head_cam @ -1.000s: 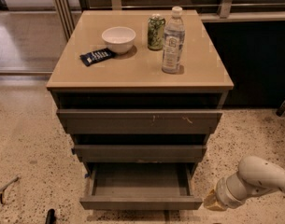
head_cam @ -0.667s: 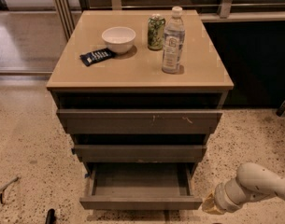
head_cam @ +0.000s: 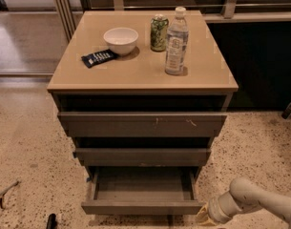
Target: Close bottom drawer
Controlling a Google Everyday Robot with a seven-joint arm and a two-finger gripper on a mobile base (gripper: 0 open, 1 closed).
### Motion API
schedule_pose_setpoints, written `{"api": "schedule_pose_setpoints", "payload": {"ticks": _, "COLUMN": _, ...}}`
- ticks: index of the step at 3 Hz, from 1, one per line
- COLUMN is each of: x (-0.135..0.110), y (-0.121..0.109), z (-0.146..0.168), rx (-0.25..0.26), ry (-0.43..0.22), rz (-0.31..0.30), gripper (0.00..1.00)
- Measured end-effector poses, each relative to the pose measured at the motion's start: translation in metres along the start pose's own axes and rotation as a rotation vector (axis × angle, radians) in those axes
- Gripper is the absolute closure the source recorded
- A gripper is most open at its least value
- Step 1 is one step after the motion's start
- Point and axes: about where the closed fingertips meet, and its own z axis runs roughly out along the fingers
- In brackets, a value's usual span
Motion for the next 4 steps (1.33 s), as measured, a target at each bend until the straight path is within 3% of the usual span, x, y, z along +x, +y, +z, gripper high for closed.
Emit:
{"api": "schedule_pose_setpoints", "payload": {"ticks": 1, "x": 0.012, "y": 0.013, "z": 0.04, "rx": -0.039, "ry": -0.036, "rz": 0.023, "gripper": 1.0}}
{"api": "schedule_pose_setpoints", "payload": {"ticks": 2, "x": 0.012, "y": 0.013, "z": 0.04, "rx": -0.04, "ry": -0.037, "rz": 0.023, "gripper": 1.0}}
{"api": "schedule_pose_setpoints", "payload": {"ticks": 3, "x": 0.008, "y": 0.011, "z": 0.049, "rx": -0.014, "ry": -0.067, "rz": -0.018, "gripper": 1.0}}
{"api": "schedule_pose_setpoints", "payload": {"ticks": 4, "x": -0.008, "y": 0.005, "z": 0.071, "rx": 0.054, "ry": -0.136, "rz": -0.128, "gripper": 1.0}}
